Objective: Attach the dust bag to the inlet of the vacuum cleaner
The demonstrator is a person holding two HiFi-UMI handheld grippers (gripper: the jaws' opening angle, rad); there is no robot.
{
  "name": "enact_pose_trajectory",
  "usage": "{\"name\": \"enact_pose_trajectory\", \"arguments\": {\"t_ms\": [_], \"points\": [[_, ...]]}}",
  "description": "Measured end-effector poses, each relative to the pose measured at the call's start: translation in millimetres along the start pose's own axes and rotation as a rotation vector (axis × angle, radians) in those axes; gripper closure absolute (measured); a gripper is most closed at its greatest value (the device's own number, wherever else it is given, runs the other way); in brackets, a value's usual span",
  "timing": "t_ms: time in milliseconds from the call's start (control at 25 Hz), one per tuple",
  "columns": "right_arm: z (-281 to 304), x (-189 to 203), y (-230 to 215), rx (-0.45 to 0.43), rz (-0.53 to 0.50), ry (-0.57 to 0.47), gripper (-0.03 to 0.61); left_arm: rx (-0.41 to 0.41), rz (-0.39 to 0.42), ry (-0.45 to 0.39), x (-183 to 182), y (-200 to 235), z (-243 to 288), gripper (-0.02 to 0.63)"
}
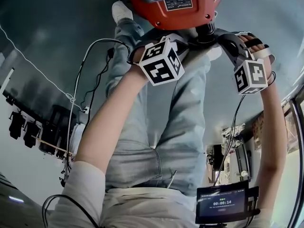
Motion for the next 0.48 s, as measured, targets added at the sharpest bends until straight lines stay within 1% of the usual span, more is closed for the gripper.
{"name": "enact_pose_trajectory", "arguments": {"t_ms": [40, 80, 120, 160, 200, 240, 360, 400, 440, 480], "points": [[-1, 0, 0, 0.004, -0.005, -0.003, 0.566, 0.025, -0.084, -0.023, 1, 3, -1, 0.606], [-1, 0, 1, 0.009, -0.014, -0.003, 0.566, 0.039, -0.151, -0.05, 3, 6, -6, 0.606], [-2, -1, 2, 0.014, -0.022, -0.001, 0.566, 0.023, -0.187, -0.078, 4, 10, -13, 0.606], [-1, -2, 2, 0.018, -0.027, -0.001, 0.566, -0.021, -0.188, -0.1, 6, 13, -21, 0.606], [-1, -3, 2, 0.021, -0.029, -0.002, 0.566, -0.071, -0.158, -0.108, 7, 16, -27, 0.606], [-1, -3, 3, 0.022, -0.029, -0.003, 0.566, -0.113, -0.101, -0.097, 7, 16, -27, 0.606], [-2, -3, 4, 0.025, -0.04, -0.005, 0.566, -0.199, 0.125, -0.012, -1, 7, -13, 0.606], [-2, -3, 3, 0.028, -0.041, -0.006, 0.566, -0.22, 0.171, 0.006, -5, 6, -7, 0.606], [-2, -3, 3, 0.031, -0.037, -0.008, 0.566, -0.226, 0.189, 0.018, -8, 6, -2, 0.606], [-2, -4, 2, 0.035, -0.029, -0.008, 0.566, -0.217, 0.19, 0.025, -10, 8, 3, 0.606]]}}
Point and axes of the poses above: the fingertips, and each gripper's own axes: z forward along the fingers, y to its left, x out of its underside, the point moved 8 cm from there along -z, backward along the fingers, and after that the axes turned 9 degrees about x, right-handed, at the moved point
